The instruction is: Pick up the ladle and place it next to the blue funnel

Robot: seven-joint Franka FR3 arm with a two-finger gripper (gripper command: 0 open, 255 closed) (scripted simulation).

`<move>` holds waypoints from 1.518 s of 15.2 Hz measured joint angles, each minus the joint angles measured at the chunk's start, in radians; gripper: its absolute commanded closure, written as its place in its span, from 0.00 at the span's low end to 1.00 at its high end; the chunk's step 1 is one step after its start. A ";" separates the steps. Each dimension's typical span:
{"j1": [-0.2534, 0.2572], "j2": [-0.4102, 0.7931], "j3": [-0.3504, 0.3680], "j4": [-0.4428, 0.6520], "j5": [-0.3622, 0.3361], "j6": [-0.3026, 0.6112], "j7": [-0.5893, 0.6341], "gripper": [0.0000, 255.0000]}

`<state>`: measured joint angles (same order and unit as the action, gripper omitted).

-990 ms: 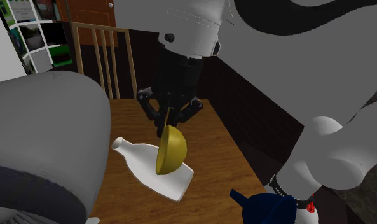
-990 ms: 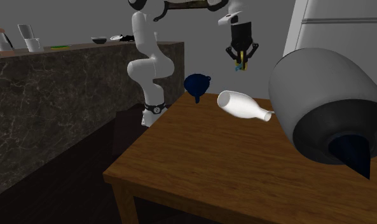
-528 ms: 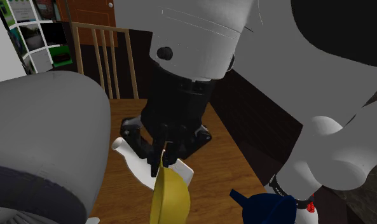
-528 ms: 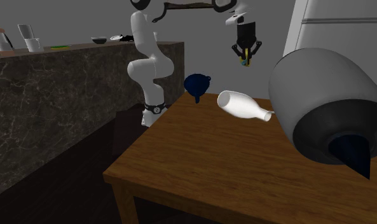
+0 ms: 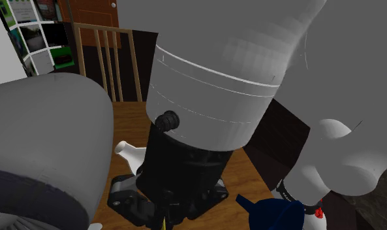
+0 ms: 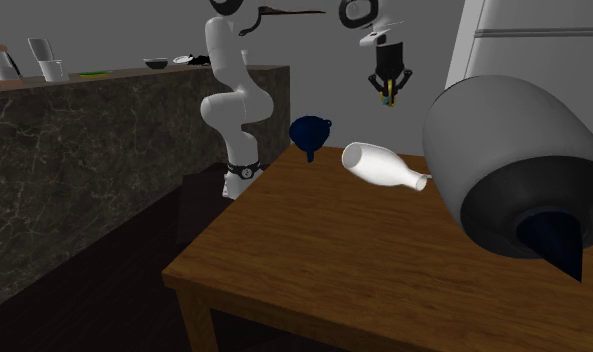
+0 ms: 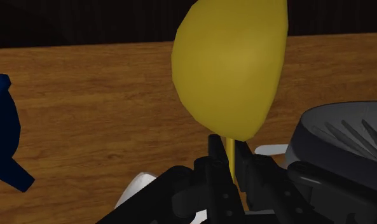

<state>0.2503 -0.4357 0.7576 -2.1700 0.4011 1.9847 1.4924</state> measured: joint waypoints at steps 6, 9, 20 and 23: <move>0.000 0.019 0.026 -0.066 0.008 0.084 -0.006 1.00; 0.000 0.028 0.039 -0.101 0.012 0.127 -0.009 1.00; -0.014 0.099 0.104 -0.196 0.007 0.290 -0.001 1.00; -0.022 0.124 0.121 -0.221 0.001 0.338 0.000 1.00</move>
<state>0.2287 -0.3117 0.8785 -2.3908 0.4019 2.3229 1.4927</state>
